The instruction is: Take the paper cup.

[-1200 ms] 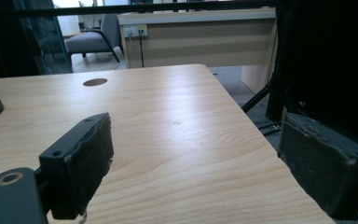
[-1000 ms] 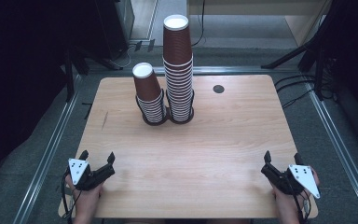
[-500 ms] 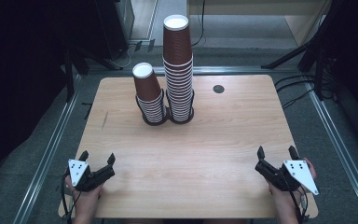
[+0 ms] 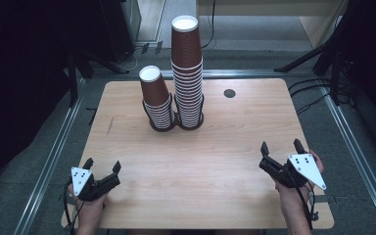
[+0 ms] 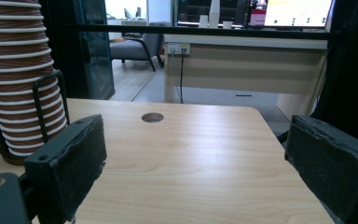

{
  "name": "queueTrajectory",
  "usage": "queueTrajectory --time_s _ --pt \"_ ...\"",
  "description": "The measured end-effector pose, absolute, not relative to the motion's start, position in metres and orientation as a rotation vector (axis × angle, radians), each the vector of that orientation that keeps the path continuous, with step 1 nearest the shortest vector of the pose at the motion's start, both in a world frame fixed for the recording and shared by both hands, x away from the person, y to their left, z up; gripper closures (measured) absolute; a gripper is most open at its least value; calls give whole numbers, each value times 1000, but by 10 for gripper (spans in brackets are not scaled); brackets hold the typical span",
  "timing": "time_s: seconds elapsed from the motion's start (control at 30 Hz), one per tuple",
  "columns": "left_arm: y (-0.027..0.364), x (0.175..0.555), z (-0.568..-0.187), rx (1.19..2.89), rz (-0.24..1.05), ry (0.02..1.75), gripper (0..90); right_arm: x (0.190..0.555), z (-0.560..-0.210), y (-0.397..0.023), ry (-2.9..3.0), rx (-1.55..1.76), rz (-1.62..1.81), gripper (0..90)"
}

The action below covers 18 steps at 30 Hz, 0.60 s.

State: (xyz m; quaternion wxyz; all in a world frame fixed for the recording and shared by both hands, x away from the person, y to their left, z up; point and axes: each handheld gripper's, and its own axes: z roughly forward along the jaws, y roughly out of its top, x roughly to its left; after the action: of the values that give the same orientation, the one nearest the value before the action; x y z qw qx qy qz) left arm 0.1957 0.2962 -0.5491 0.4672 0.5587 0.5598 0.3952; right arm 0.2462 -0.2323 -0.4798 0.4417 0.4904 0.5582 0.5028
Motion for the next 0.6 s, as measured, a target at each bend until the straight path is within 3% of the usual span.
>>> queueTrajectory --time_s 0.6 --pt "296 196 -549 1383 966 1367 25 278 -432 -187 1429 1120 1344 36"
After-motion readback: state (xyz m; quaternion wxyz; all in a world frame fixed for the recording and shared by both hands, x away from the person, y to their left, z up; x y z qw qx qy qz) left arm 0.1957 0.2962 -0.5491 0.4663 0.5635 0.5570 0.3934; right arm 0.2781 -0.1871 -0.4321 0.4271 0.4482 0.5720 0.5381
